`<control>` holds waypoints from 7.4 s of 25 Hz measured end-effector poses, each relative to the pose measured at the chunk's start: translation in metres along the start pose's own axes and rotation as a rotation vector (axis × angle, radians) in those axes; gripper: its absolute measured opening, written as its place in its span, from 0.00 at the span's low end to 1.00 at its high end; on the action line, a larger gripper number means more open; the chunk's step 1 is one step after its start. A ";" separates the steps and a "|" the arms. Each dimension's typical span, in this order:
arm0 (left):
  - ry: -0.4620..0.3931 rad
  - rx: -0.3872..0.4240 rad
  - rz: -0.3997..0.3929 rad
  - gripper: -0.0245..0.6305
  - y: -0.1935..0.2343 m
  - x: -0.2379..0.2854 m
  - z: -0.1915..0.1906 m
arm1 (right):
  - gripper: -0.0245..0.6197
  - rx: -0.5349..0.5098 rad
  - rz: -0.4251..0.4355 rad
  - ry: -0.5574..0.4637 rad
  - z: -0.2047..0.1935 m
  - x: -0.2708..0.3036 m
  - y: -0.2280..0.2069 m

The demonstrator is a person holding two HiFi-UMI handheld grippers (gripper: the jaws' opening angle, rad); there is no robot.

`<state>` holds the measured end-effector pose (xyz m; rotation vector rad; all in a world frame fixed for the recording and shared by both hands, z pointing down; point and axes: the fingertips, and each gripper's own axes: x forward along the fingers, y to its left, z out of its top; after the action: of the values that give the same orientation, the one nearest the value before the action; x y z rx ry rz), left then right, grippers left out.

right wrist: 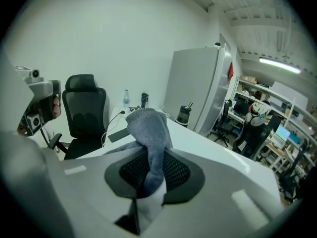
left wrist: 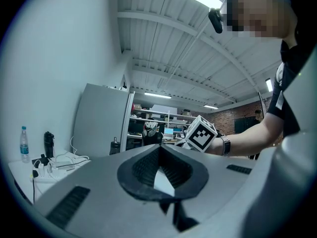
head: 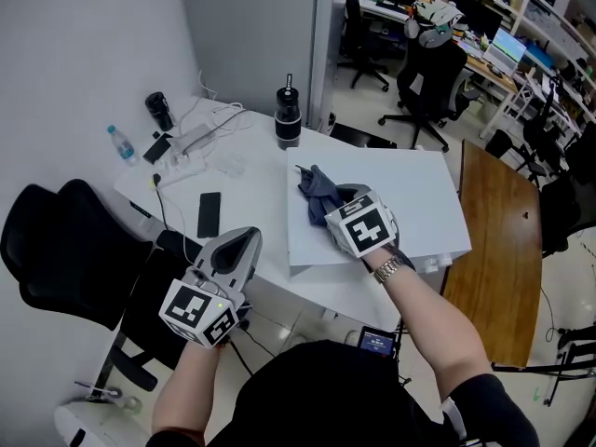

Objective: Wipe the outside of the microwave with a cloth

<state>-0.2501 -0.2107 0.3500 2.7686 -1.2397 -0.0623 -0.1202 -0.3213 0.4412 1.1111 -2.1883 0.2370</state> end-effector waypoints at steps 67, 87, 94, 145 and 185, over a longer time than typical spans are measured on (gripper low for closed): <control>0.184 0.129 -0.087 0.04 -0.220 0.170 -0.017 | 0.14 0.240 -0.140 -0.146 -0.176 -0.160 -0.284; 0.246 0.157 -0.078 0.04 -0.244 0.191 -0.026 | 0.14 0.364 -0.103 -0.167 -0.246 -0.127 -0.310; 0.264 0.157 -0.065 0.04 -0.243 0.196 -0.032 | 0.14 0.390 -0.083 -0.113 -0.278 -0.096 -0.308; 0.168 0.121 -0.016 0.04 -0.223 0.135 -0.020 | 0.14 0.416 -0.222 0.045 -0.343 -0.119 -0.295; 0.011 0.044 0.118 0.04 -0.117 -0.120 -0.009 | 0.14 0.016 -0.023 -0.312 -0.130 -0.151 0.110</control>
<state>-0.2425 -0.0431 0.3447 2.7213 -1.4151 -0.0098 -0.0796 -0.0983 0.4598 1.2510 -2.4464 0.0740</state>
